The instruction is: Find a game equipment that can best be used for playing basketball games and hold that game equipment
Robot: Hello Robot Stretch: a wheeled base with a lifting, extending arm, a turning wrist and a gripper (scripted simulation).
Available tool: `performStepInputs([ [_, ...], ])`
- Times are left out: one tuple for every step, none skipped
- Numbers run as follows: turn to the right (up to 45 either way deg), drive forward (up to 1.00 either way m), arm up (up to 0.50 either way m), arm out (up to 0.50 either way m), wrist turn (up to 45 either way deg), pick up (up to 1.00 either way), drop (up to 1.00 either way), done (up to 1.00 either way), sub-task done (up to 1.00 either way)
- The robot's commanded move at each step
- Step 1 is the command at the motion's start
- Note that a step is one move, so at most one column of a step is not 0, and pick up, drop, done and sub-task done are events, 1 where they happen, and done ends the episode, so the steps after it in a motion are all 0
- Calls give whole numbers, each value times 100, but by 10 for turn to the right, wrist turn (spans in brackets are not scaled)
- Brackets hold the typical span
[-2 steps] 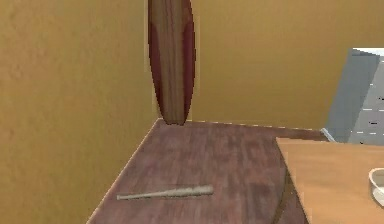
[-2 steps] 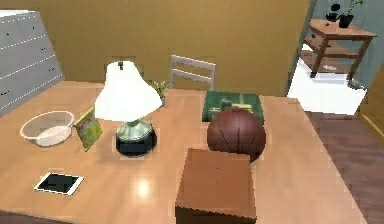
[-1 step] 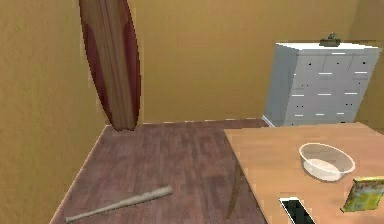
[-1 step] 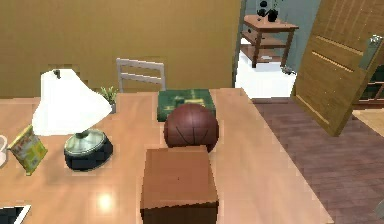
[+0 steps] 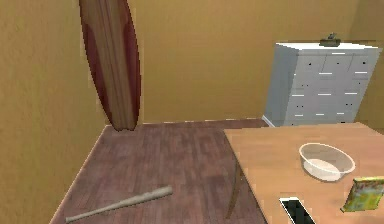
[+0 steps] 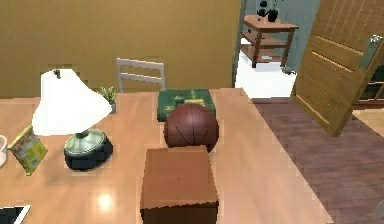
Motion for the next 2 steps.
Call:
performStepInputs([
  [0,0,38,0,0,0,0,0,0],
  [0,0,0,26,0,0,0,0,0],
])
